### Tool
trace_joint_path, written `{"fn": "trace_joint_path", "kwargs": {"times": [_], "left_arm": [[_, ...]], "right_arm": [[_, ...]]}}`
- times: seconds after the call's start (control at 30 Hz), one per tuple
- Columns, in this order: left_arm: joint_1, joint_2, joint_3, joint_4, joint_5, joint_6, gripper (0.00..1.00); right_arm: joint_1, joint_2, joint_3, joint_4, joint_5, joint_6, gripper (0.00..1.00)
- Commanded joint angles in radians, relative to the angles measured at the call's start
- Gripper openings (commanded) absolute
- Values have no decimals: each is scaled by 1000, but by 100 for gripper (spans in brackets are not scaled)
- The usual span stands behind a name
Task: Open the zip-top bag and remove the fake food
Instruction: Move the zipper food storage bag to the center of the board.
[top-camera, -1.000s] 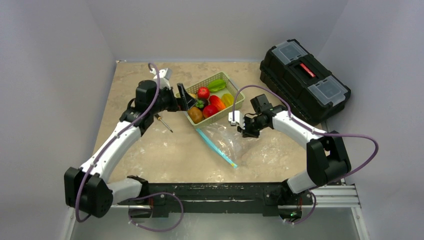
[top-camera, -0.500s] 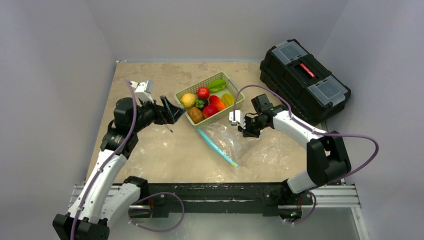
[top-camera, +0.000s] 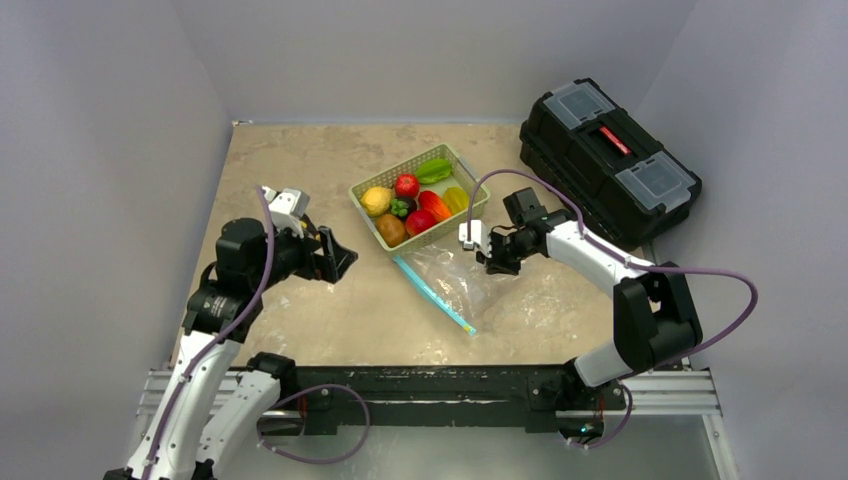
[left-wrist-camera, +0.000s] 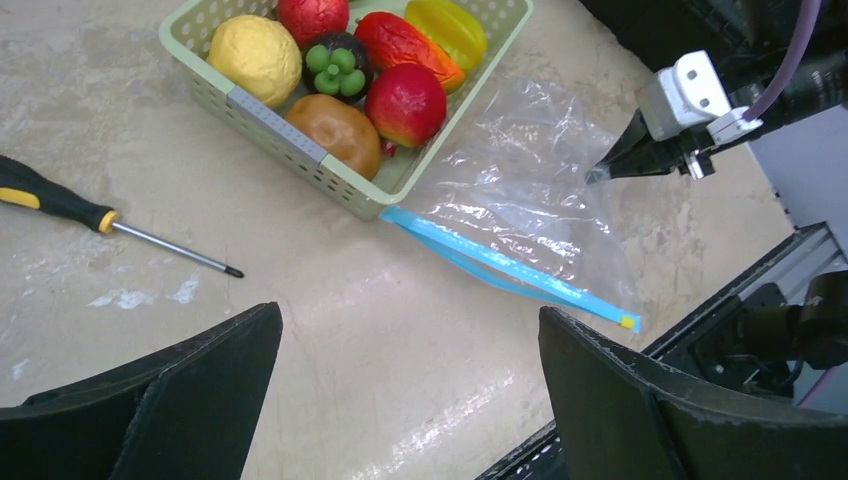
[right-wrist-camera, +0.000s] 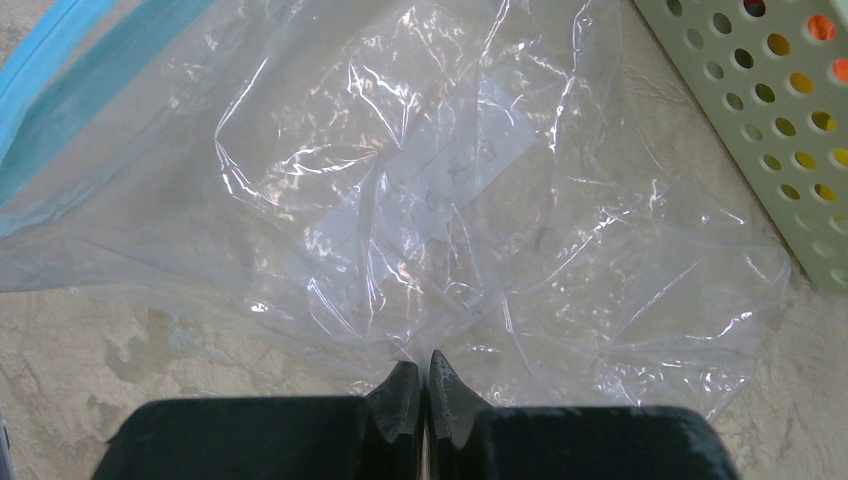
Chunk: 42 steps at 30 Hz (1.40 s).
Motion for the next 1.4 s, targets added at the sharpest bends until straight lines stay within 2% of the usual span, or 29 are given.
{"fn": "trace_joint_path", "kwargs": {"times": [0.0, 1.37], "left_arm": [[5, -31, -20, -54, -56, 75, 100], [5, -47, -41, -55, -64, 73, 100]], "right_arm": [[-7, -28, 18, -7, -26, -10, 0], [-16, -37, 18, -13, -29, -17, 0]]}}
